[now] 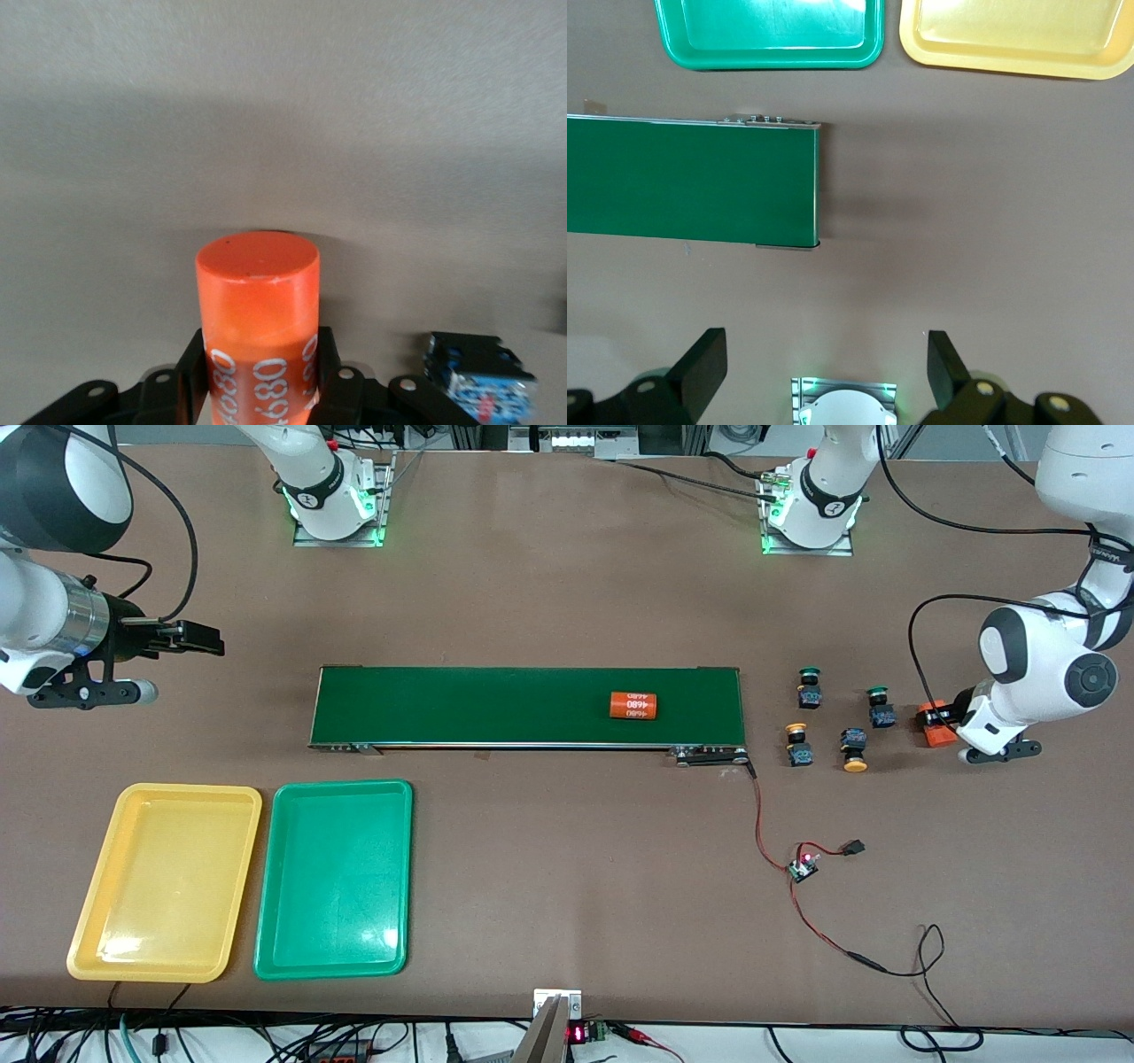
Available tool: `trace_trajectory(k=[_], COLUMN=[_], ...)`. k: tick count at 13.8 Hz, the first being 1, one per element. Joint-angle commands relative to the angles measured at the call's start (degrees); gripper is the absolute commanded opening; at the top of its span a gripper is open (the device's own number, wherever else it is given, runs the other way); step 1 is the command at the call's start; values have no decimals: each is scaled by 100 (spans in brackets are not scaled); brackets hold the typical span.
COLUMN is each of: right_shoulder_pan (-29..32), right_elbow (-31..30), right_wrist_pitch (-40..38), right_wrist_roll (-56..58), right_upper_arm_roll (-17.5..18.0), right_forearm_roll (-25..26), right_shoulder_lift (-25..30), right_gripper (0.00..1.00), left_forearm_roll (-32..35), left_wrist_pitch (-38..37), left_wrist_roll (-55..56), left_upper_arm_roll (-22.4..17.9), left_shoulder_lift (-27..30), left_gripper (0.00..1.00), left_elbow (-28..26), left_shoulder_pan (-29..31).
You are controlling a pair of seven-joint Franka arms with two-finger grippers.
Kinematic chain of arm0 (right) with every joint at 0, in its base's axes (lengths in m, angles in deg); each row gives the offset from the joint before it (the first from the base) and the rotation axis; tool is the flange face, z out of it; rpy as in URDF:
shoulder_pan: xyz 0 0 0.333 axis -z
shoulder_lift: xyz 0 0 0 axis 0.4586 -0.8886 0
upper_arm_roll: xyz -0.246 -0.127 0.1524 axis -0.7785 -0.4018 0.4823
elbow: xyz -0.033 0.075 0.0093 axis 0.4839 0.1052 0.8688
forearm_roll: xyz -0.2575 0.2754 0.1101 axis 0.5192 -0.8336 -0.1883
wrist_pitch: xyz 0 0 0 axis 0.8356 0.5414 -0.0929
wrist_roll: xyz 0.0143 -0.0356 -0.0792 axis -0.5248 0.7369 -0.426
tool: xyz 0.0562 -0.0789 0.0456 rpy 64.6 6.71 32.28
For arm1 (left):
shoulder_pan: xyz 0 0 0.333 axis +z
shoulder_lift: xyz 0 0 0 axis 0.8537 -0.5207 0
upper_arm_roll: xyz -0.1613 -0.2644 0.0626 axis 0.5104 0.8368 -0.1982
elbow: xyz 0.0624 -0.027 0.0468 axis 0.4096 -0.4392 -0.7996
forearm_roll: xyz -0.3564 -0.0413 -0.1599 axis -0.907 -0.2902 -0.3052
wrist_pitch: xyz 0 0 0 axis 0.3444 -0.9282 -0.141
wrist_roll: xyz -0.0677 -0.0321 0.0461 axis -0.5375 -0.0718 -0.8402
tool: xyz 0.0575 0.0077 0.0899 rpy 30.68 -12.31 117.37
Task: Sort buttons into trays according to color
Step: 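Grasp the second orange cylinder with the left gripper, then place the second orange cylinder on the conveyor belt with the left gripper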
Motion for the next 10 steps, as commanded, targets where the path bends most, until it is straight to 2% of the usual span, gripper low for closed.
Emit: trace_trajectory(k=[1,5,8,10], right_shoulder_pan=[14,6,14,6], right_elbow=[12,12,21,12], right_wrist_pitch=[-70,-78,-78,-78], right_wrist_roll=[-66,-75,-66,-66], right_upper_arm_roll=[1,1,1,10], right_forearm_roll=[-86,-86,-86,-86], right_shoulder_lift=[22,13,13,13], right_gripper=[100,100,100,100], left_forearm_roll=[32,32,5,-30], left_wrist_pitch=[-861,-2487,-3043,-3089], left_wrist_roll=[-100,-135,-371,-835], left_upper_arm_roll=[206,978,1777,2217], left_shoulder_lift=[378,519,545,545], left_gripper=[22,22,23,25], left_elbow=[387,1345,1732,1830], left_shoulder_pan=[23,23,23,23])
